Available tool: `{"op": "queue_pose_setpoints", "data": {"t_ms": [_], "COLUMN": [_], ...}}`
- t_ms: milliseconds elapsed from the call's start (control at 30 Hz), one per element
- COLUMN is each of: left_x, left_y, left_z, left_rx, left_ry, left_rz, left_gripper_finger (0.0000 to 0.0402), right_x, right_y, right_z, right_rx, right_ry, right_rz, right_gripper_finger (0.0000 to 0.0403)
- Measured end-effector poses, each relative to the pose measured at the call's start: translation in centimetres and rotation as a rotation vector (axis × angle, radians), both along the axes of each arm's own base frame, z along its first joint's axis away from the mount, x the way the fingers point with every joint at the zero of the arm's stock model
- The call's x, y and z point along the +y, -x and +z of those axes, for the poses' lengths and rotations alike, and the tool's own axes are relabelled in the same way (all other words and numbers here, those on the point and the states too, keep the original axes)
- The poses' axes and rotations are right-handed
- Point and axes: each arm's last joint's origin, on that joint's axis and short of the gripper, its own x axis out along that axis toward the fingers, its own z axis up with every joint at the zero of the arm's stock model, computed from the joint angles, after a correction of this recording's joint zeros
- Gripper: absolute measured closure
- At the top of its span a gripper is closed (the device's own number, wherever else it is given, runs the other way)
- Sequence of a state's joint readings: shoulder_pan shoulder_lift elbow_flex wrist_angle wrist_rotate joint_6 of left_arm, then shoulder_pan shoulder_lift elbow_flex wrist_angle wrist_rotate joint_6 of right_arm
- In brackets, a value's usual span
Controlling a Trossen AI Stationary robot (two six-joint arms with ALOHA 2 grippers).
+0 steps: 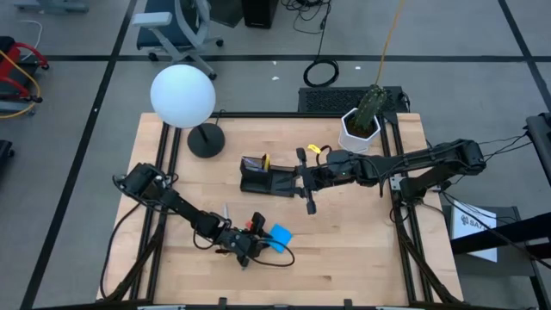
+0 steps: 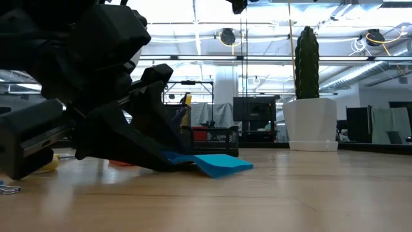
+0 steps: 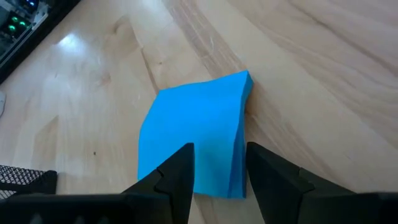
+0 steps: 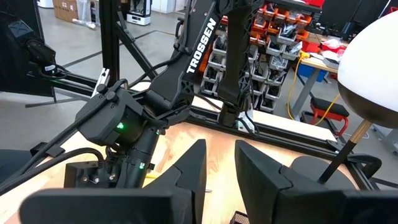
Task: Pick and place office supplies into organizer
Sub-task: Put the blue sticky notes into the desk organizer
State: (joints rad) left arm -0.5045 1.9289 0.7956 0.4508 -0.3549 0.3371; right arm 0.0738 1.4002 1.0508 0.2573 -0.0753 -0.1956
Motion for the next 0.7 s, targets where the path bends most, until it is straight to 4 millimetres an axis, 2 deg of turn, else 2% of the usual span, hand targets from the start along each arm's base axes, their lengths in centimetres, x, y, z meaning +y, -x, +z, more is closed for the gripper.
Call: {"op": "queue_pose_setpoints", "data": {"t_ms": [233,433,700], "left_x": [0.0,-0.4,-0.9], "left_y": [-0.1,-0.9,-2.6], "left_z": [0.1,0.8,-0.8], "left_rx": [-0.018,-0.01,0.029], "left_ry": [0.011,-0.008,-0.002], "left_rz": [0.022,0.042,0.059], "left_gripper_finger": [0.0247,0.0247,0.0248], "right_x": [0.0,0.0,0.0], "right_y": [0.0,0.0,0.0], "right_z": [0.0,0.0,0.0], "right_rx": [0.0,0.0,0.0], "right_ry": [0.0,0.0,0.0], "right_rz": [0.0,0.0,0.0], "right_gripper_finger": [0.0328,0.0328,0.0328]}}
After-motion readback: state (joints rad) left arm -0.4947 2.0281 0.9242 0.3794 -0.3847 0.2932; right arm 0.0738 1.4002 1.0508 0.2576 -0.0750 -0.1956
